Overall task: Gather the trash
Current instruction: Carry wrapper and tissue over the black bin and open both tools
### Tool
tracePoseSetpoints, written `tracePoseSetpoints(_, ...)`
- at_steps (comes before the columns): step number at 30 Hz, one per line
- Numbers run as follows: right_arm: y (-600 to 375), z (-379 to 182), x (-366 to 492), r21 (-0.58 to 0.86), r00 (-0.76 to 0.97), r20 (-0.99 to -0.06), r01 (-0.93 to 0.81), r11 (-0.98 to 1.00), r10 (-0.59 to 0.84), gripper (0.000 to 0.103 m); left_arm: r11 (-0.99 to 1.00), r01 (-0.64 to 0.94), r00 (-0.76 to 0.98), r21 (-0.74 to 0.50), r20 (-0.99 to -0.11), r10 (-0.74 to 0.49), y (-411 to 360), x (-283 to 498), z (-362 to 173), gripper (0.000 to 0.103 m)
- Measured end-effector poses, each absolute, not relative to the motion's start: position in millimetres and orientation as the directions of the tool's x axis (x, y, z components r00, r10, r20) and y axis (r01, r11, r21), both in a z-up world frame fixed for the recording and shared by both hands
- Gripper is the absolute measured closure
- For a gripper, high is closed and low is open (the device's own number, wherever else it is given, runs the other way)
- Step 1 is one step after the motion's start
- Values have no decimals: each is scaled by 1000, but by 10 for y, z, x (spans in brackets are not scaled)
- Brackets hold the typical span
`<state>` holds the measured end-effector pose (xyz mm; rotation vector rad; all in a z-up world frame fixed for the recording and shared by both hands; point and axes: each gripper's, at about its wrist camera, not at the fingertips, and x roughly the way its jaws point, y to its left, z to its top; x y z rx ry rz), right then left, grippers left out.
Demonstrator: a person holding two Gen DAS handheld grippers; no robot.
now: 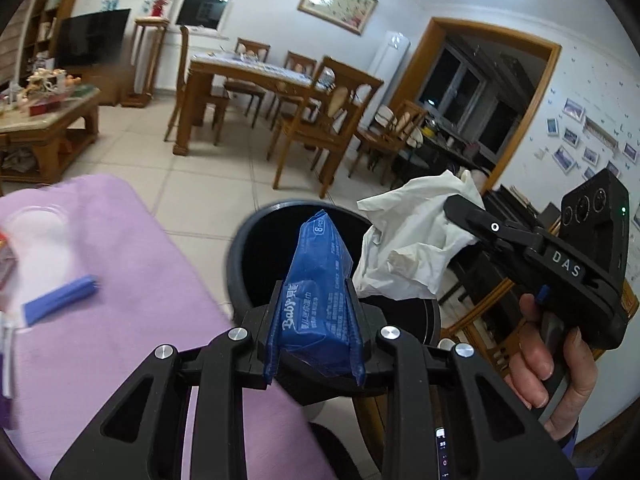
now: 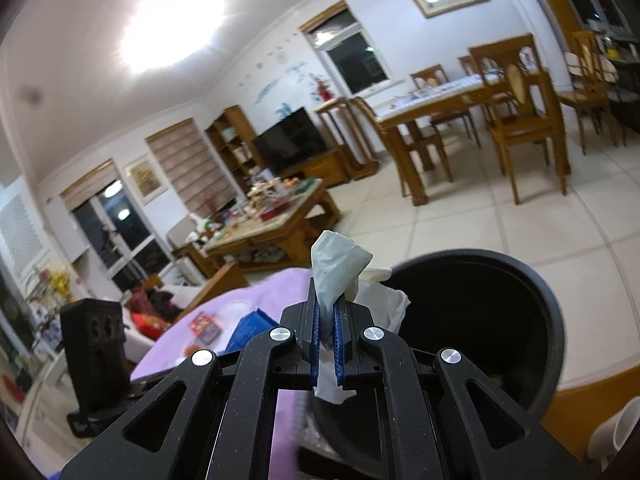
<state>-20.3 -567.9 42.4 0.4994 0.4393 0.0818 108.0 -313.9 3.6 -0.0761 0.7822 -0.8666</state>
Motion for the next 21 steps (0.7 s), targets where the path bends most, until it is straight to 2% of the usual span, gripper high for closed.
tracePoseSetpoints(14, -6174, -195, 30, 524, 873, -466, 143, 839, 142, 94, 662, 674, 344, -327, -655, -673, -3745, 1214, -254, 73)
tracePoseSetpoints(16, -6210, -264, 79, 529, 868, -477, 159, 833, 138, 78, 665, 674, 342, -323, -662, -667, -3743, 1197, -282, 69)
tracePoseSetpoints(17, -6210, -264, 79, 529, 868, -477, 159, 833, 138, 65, 668, 672, 344, -321, -663, -665, -3738, 1199, -284, 56)
tracePoseSetpoints(18, -6151, -249, 71, 529, 867, -479, 163, 833, 135, 54, 675, 667, 354, -317, -662, -660, -3717, 1193, -274, 48)
tracePoseSetpoints(19, -6162, -264, 81, 530, 866, -482, 167, 831, 133, 51, 681, 663, 364, -313, -660, -657, -3678, 1184, -258, 38)
tracePoseSetpoints(21, -6144, -270, 88, 533, 866, -482, 169, 829, 134, 46, 687, 657, 377, -310, -654, -656, -3614, 1184, -209, 36)
